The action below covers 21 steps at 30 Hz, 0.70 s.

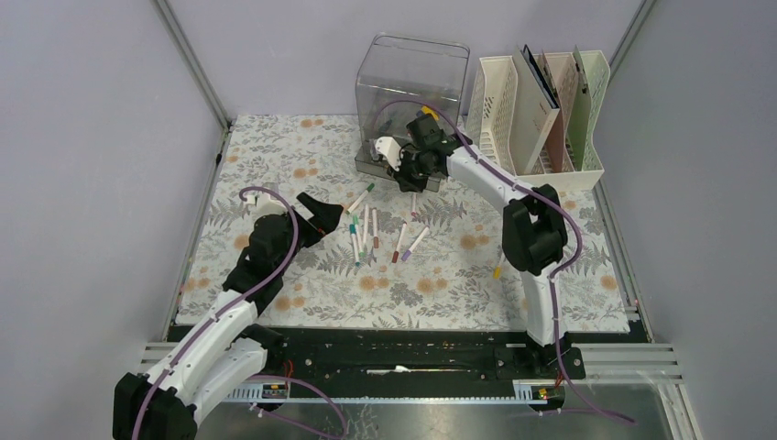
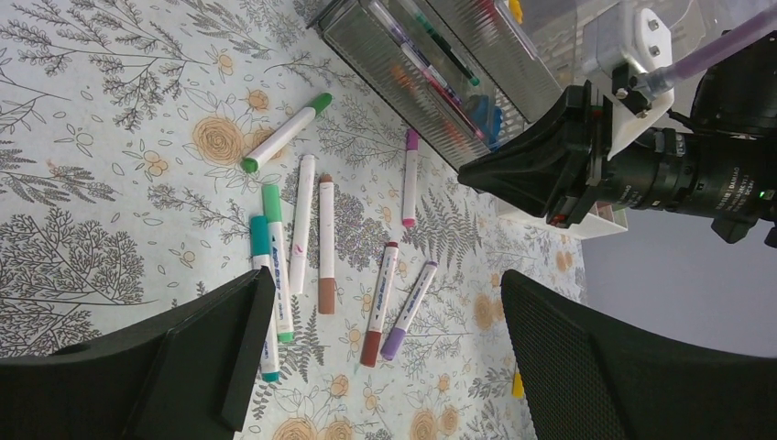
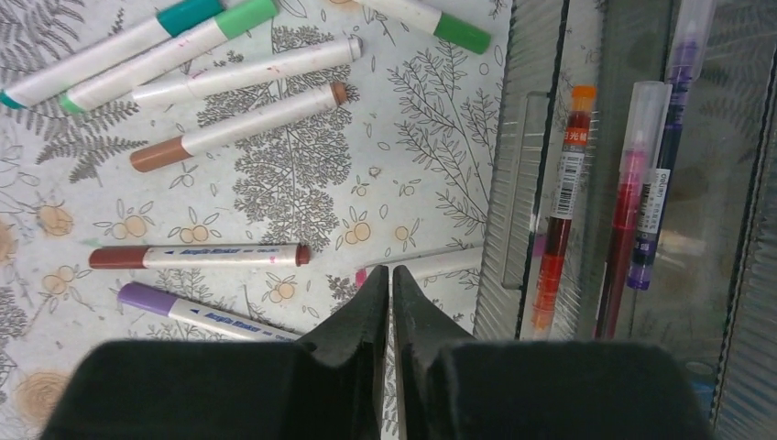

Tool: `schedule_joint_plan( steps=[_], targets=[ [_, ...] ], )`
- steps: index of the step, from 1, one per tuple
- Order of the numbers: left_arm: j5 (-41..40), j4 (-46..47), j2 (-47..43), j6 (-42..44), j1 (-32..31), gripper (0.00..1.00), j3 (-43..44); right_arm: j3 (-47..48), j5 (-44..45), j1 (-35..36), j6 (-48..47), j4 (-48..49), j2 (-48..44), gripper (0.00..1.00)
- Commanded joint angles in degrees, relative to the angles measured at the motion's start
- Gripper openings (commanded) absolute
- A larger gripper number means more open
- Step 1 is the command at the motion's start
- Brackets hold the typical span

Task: Organize the desk
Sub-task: Close the drawer in the storage box.

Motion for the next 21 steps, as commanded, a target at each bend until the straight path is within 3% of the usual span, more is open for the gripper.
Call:
schedule_joint_plan(
  steps=[1, 13, 21],
  targets=[
    [0.1, 3.6, 0.6, -0.4, 0.2, 0.99, 0.2, 0.7, 4.8, 1.2, -2.0, 1.4, 0.8, 0.10],
    [0.2, 3.8, 0.9, -0.4, 0.2, 0.99, 0.2, -0.1, 26.1, 2.9, -1.3, 17.9, 5.9, 0.07],
    [0.3, 3.6, 0.4, -0.8, 0.2, 0.99, -0.1, 0.9, 37.7, 2.9, -2.2, 29.0, 9.2, 0.22]
  ],
)
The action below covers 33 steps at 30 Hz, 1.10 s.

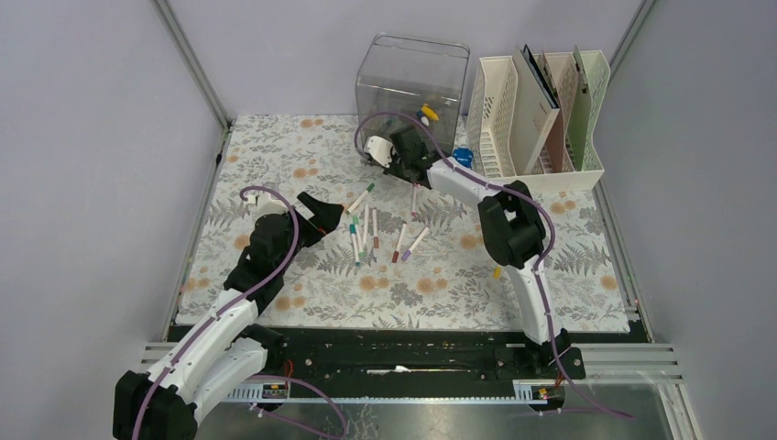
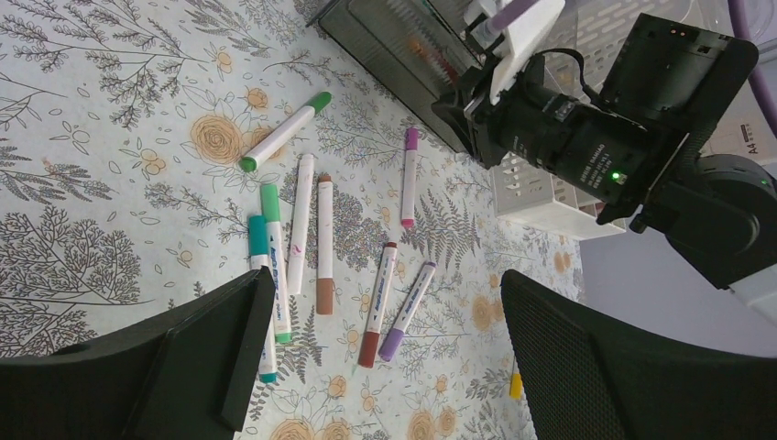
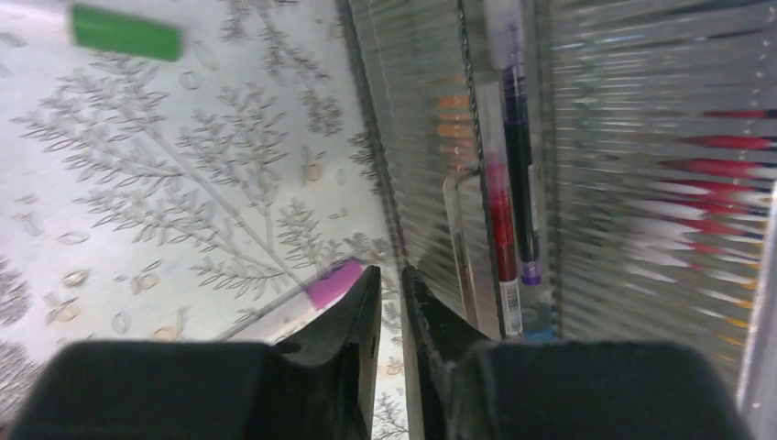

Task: Organize the desk
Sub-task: Close the drawer in the storage box.

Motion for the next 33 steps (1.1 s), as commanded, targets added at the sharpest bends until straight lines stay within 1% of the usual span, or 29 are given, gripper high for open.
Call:
schedule_joint_plan(
  steps=[1, 10, 11, 13, 15, 19, 22, 23, 27, 30, 33],
  targets=[
    [0.3, 3.2, -0.4, -0.1, 0.2, 0.99, -0.1, 1.8, 8.8, -0.1, -1.0, 8.8, 1.0, 0.25],
    [0.9, 3.7, -0.6, -0.7, 0.2, 0.99, -0.4, 1.8, 10.1, -0.2, -1.5, 9.7, 1.4, 0.67],
    [1.1, 3.9, -0.6, -0.9, 0.2, 0.99, -0.6, 1.6, 9.9, -0.2, -1.4, 9.6, 1.2, 0.70],
    [1.5, 4.6, -0.7, -1.4, 0.2, 0.99, -0.8, 1.1, 8.4, -0.1, -0.7, 8.9, 0.4, 0.73],
    [2.0, 5.3, -0.5, -1.8, 0.2, 0.99, -1.0, 0.9, 4.5, -0.1, 0.7, 5.8, -1.4, 0.73],
    [3.3, 7.7, 0.4, -2.6, 0.2, 0.99, -1.3, 0.7, -9.7, -0.2, 3.9, -6.2, -8.3, 0.73],
    [4.8, 12.3, 2.7, -4.0, 0.2, 0.99, -1.9, 0.2, -20.6, -0.6, 5.3, -15.0, -13.8, 0.75],
    [7.2, 14.4, 3.9, -4.7, 0.2, 0.99, -2.1, -0.2, -24.1, -1.0, 6.1, -17.1, -15.4, 0.76],
    [12.9, 24.2, 11.1, -8.3, 0.2, 0.99, -1.8, -3.0, -37.4, -4.9, 11.2, -24.1, -20.4, 0.79],
    [16.8, 31.0, 19.6, -11.2, 0.2, 0.99, 0.1, -7.4, -49.3, -10.1, 15.8, -25.9, -24.1, 0.79],
    [19.5, 35.9, 28.4, -13.0, 0.2, 0.98, 4.9, -14.2, -53.2, -14.3, 17.3, -26.7, -28.0, 0.80]
  ],
)
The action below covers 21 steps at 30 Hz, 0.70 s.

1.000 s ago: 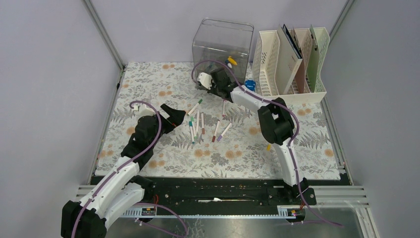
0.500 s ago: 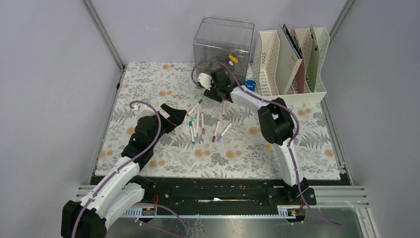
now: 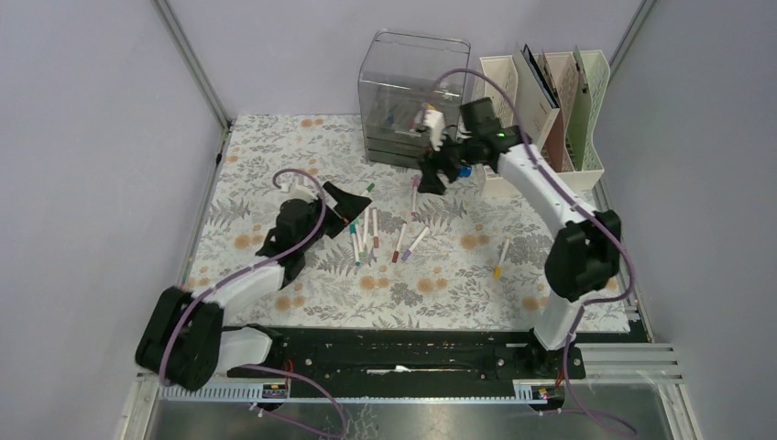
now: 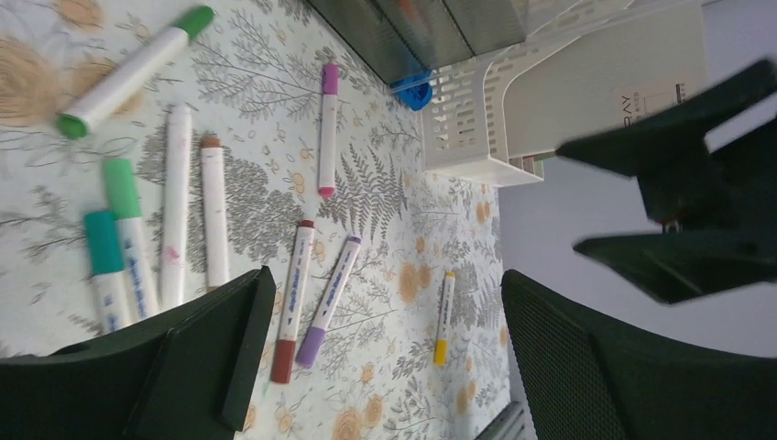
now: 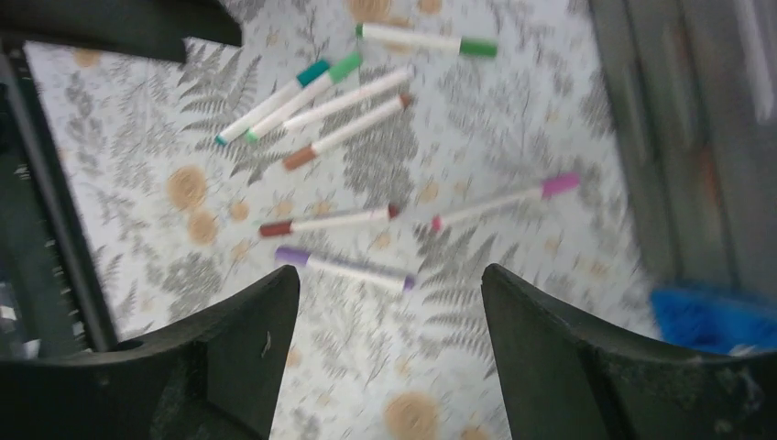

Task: Organize the desk
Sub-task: Close the drawer in the storage box, then open the drawer in the storage box.

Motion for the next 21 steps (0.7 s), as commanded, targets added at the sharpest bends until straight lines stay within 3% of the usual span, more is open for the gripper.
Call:
schedule_joint_plan(
  steps=[1, 4, 10, 14, 21],
  targets=[
    [7.1, 13.7, 11.1, -4.0, 0.1, 0.98, 7.8, -9.9, -13.5, -6.7, 5.2, -6.1, -5.1, 0.80],
    [8.5, 17.9, 20.9, -5.9, 0.1, 0.97, 12.9, -18.1, -14.4, -10.2, 6.8, -2.7, -9.7, 0.80],
    [10.1, 27.9, 41.1, -13.1, 0.1, 0.78, 24.2, -29.7, -15.6, -14.4, 10.5, 4.8, -16.0, 0.81],
    [7.6, 30.8, 50.8, -15.9, -0.5, 0.66, 30.7, -31.3, -16.6, -17.0, 11.2, 6.4, -16.9, 0.81],
    [2.6, 29.6, 59.5, -17.2, -1.1, 0.59, 39.3, -30.9, -19.4, -19.3, 12.4, 7.4, -15.6, 0.81]
  ],
)
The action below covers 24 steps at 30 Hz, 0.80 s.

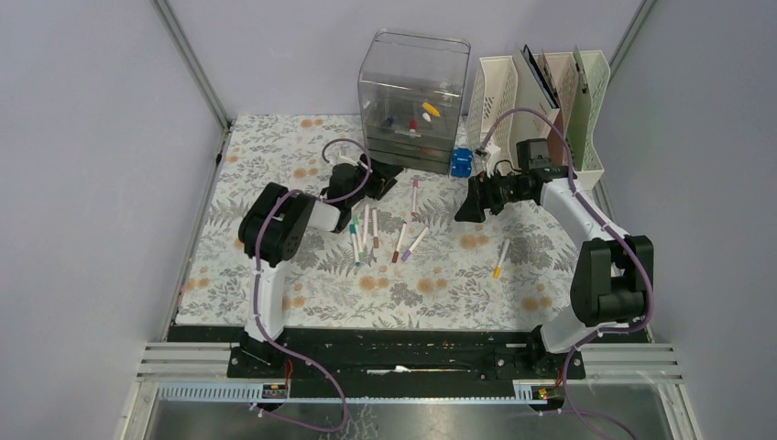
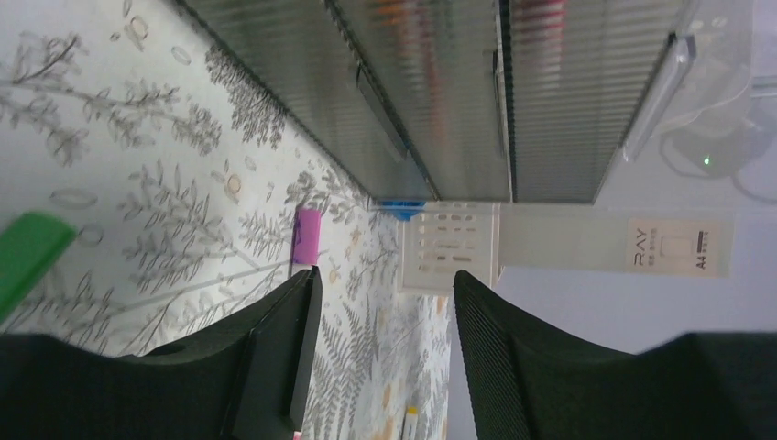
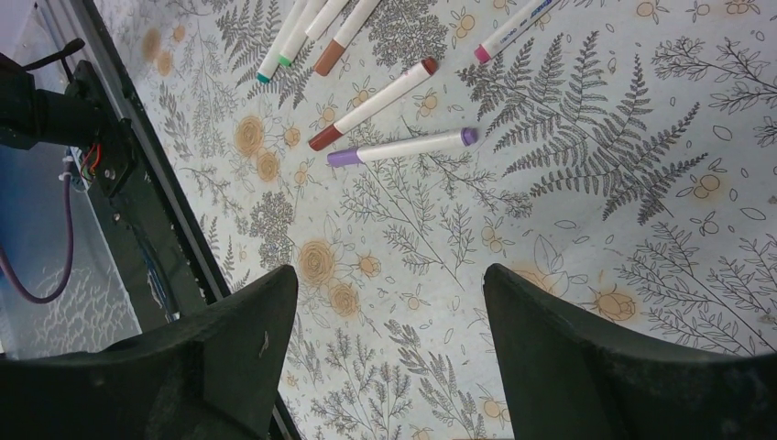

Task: Organize the desk
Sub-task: Open the drawer in the storage box.

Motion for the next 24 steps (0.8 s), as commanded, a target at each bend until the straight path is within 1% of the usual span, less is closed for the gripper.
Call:
schedule_joint_plan(
  steps=[1, 5, 10, 16, 22, 24],
  targets=[
    [-2.9, 5.5, 3.9, -2.5, -0.3, 0.58, 6.3, 0.6, -3.7, -0.7, 1.2, 1.8, -0.6, 0.81],
    [-2.7, 5.4, 7.7, -3.5, -0.3, 0.55, 10.3, 0.7, -3.9, -0.9, 1.3, 1.8, -0.4, 0.81],
    [-3.5, 5.1, 11.0, -4.8, -0.2, 0.54, 13.0, 0.5, -3.9, -1.3, 1.4, 1.9, -0.8, 0.81],
    [-3.5, 6.2, 14.7, -6.3, -0.3, 0.50, 16.6, 0.3, -3.9, -1.6, 1.6, 1.9, -0.7, 0.81],
    [-3.1, 10.5, 15.6, -6.9, -0.3, 0.49, 16.6, 0.3, -3.9, -1.6, 1.6, 1.9, -0.5, 0.81],
    [-2.9, 13.4, 15.2, -7.5, -0.3, 0.44, 15.0, 0.2, -3.9, -1.6, 1.6, 1.9, -0.4, 0.81]
  ],
)
